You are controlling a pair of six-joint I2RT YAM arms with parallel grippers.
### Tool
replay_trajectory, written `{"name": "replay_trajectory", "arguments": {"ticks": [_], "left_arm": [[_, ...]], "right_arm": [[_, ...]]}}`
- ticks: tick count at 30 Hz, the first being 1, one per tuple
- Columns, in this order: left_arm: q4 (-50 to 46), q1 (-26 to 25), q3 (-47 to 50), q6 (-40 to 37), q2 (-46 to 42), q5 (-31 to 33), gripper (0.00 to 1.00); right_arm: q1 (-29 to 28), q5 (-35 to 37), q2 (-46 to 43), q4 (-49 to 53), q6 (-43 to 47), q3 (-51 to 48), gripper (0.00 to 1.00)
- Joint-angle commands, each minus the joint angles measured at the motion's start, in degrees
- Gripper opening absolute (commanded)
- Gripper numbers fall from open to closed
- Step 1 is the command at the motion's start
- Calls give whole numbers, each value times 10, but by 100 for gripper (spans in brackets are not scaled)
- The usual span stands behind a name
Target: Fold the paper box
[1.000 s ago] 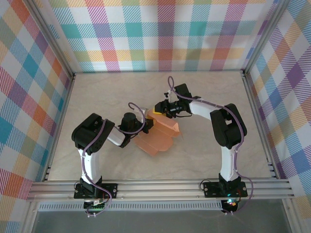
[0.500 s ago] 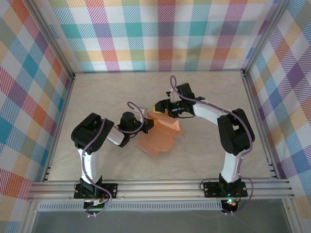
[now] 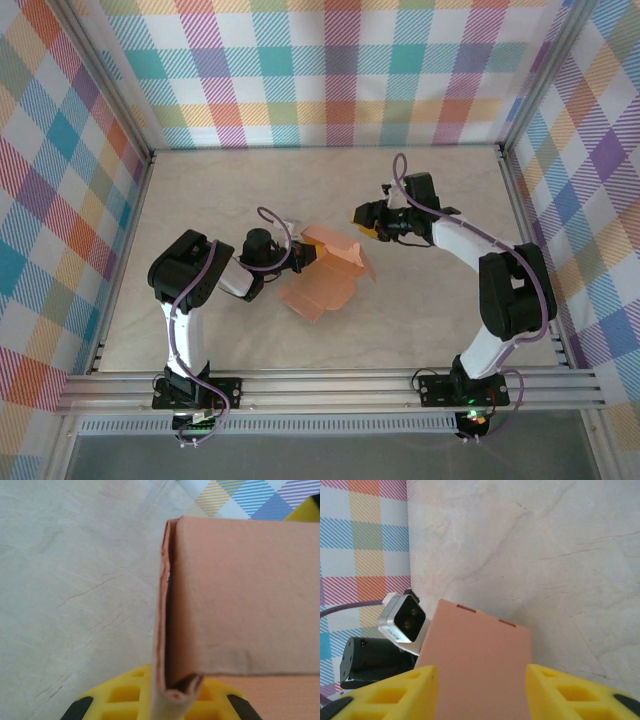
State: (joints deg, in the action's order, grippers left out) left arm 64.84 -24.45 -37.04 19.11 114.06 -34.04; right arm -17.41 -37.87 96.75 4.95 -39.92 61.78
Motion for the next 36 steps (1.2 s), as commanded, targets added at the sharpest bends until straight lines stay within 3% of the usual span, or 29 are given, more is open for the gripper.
{"name": "replay_trajectory", "arguments": {"ticks": [1, 10, 14, 24, 29, 36], "left_arm": [[34, 7, -11, 15, -11, -32, 0], [29, 7, -17, 39, -11, -4, 0], [1, 8, -22, 45, -14, 35, 0], [-25, 9, -29, 47, -11, 53, 0], [-28, 12, -21, 45, -16, 55, 0], [-26, 16, -14, 74, -24, 84, 0]], "right_arm": [[-16, -48, 36, -16, 21, 17, 45], [-93, -63, 92, -29, 29, 58, 33], [-117, -65, 104, -58, 12, 53, 31], [-153, -76, 134, -105, -32, 60, 29], [-138, -54, 122, -87, -24, 57, 33], [-59, -7, 36, -85, -44, 7, 48]]}}
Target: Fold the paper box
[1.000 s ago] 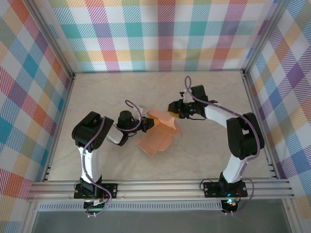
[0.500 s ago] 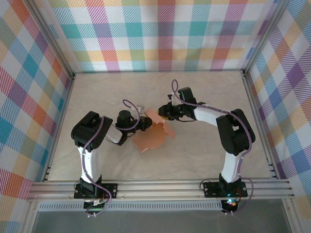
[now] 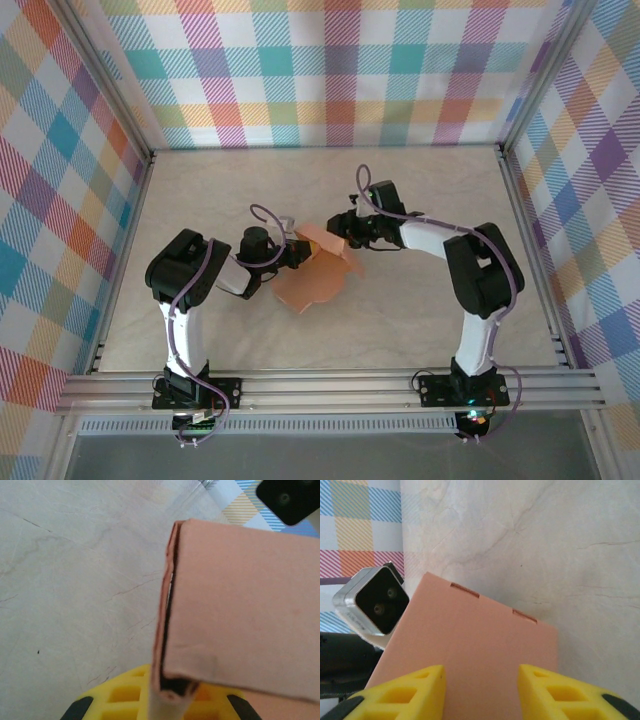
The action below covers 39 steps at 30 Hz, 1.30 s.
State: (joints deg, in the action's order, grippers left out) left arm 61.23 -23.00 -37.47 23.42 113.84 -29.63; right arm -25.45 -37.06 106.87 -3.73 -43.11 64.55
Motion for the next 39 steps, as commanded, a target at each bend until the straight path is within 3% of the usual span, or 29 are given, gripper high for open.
{"name": "replay_trajectory", "arguments": {"ticks": [1, 7, 11, 15, 18, 21, 28, 35, 39], "left_arm": [[14, 2, -9, 47, -25, 53, 0], [37, 2, -24, 150, -18, 70, 0], [54, 2, -48, 208, -12, 45, 0], [67, -1, -61, 255, -15, 40, 0], [74, -2, -74, 282, -18, 26, 0], [83, -6, -81, 291, -20, 24, 0], [117, -13, -97, 338, -9, 17, 0], [120, -20, -105, 330, -6, 6, 0], [119, -21, -104, 323, -3, 6, 0]], "right_arm": [[37, -6, -87, -8, -22, -37, 51], [113, 84, -233, -21, -11, -141, 68], [139, 115, -320, -35, -1, -205, 80], [148, 114, -379, -85, -26, -266, 91], [147, 82, -395, -202, -107, -321, 100], [134, 62, -384, -343, -173, -351, 100], [91, 85, -368, -305, -181, -316, 99], [64, 70, -305, -366, -225, -279, 68], [52, 59, -283, -413, -247, -265, 57]]}}
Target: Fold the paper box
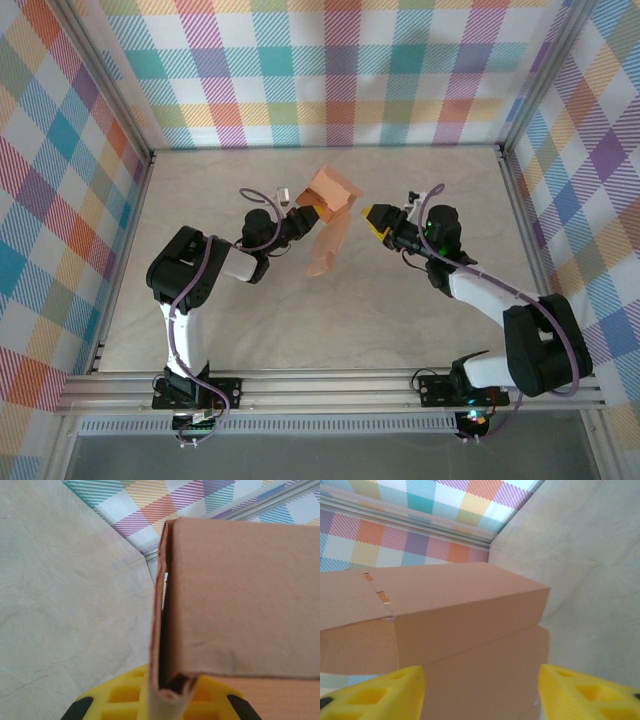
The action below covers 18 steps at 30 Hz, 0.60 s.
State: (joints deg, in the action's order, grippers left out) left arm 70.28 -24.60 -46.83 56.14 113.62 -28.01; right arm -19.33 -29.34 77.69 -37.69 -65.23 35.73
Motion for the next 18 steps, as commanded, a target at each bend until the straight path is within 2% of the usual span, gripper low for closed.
{"name": "replay_trajectory", "arguments": {"ticks": [1, 11, 18], "left_arm": [[29, -5, -11, -4, 0, -9, 0], [34, -8, -12, -7, 12, -12, 0], [44, -13, 1, -43, 13, -13, 0]], "right_arm": [[-14, -21, 14, -86, -29, 26, 56], [-36, -21, 48, -134, -54, 39, 61], [-37, -17, 69, -137, -69, 47, 41]]}}
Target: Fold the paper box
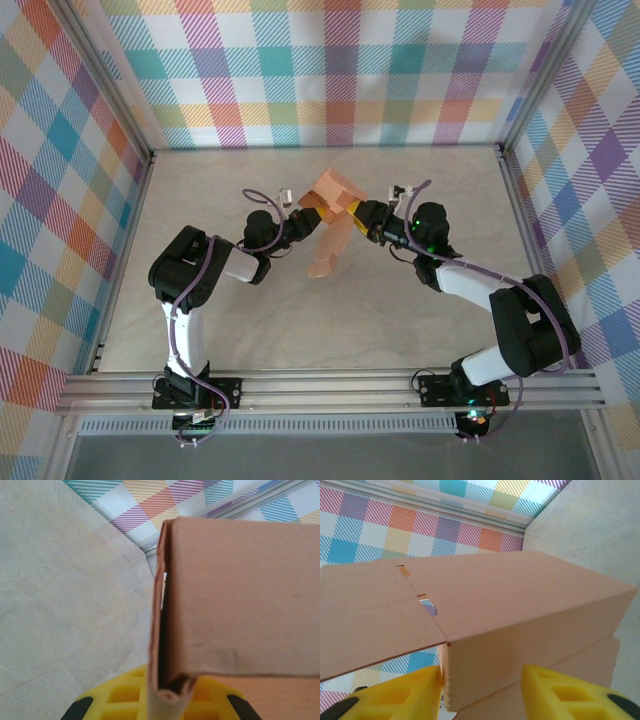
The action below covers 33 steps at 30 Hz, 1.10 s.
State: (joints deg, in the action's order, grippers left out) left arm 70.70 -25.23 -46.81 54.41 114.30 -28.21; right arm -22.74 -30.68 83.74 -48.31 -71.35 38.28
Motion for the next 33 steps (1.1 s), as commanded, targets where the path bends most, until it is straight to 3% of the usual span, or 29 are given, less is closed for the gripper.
{"name": "replay_trajectory", "arguments": {"ticks": [1, 9, 11, 14, 17, 27, 33], "left_arm": [[40, -7, 1, -27, 6, -11, 0], [36, -7, 4, -38, 7, -7, 0], [30, -7, 6, -47, 5, -5, 0], [16, -6, 10, -67, 0, -3, 0], [-7, -7, 14, -92, -10, 2, 0], [-15, -7, 18, -109, -18, -8, 0], [-16, -7, 19, -113, -19, -5, 0]], "right_arm": [[-3, -4, 10, -25, -7, 22, 39], [-2, -2, -2, 28, 16, 29, 26], [-3, 2, -11, 44, 24, 28, 27], [-3, 10, -31, 73, 43, 30, 39], [-3, 21, -48, 104, 57, 32, 41], [-3, 25, -42, 148, 67, 39, 20], [-2, 23, -47, 158, 71, 41, 19]]}}
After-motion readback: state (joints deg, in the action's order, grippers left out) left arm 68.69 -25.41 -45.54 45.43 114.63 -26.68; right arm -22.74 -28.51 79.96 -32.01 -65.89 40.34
